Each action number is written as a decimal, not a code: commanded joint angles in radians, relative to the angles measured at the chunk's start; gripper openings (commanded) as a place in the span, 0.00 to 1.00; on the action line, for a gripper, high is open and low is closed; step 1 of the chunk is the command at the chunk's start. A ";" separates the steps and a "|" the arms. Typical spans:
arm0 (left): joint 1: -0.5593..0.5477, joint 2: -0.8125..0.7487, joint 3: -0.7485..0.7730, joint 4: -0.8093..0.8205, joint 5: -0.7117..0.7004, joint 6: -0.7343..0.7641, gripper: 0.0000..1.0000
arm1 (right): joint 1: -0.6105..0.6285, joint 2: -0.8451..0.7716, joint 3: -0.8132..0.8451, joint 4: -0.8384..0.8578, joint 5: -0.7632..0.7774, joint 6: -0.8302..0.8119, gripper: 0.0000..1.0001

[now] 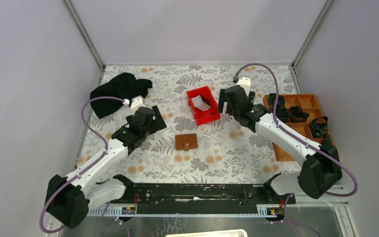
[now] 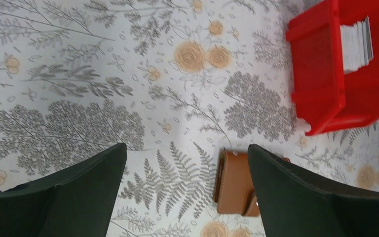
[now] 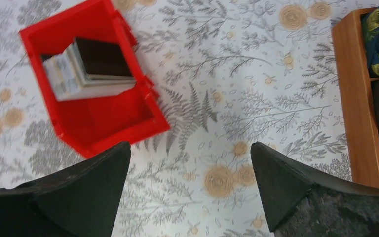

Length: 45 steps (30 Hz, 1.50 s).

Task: Put the credit cards into the card holder
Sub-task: Pick up the credit card from the storage box.

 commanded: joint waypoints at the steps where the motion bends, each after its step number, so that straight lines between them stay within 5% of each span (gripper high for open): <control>1: -0.079 -0.021 0.053 -0.130 -0.061 -0.075 1.00 | 0.073 -0.083 0.035 -0.078 0.049 -0.030 0.99; 5: -0.146 -0.056 0.049 -0.205 -0.065 -0.164 1.00 | 0.118 -0.139 0.008 -0.051 -0.093 -0.084 0.99; 8: -0.183 -0.101 0.013 -0.232 -0.042 -0.249 1.00 | 0.146 -0.166 -0.034 -0.012 -0.201 -0.094 0.90; 15: -0.266 -0.183 -0.074 -0.238 -0.017 -0.375 0.99 | 0.264 -0.126 -0.093 0.008 -0.238 -0.027 0.82; 28: -0.373 0.028 -0.109 -0.105 -0.026 -0.419 0.93 | 0.275 -0.016 -0.287 0.317 -0.524 0.226 0.79; 37: -0.374 0.131 -0.102 -0.035 -0.026 -0.391 0.91 | 0.273 0.103 -0.304 0.451 -0.552 0.293 0.76; 45: -0.374 0.173 -0.107 -0.043 -0.057 -0.389 0.88 | 0.241 0.053 -0.190 0.346 -0.464 0.195 0.74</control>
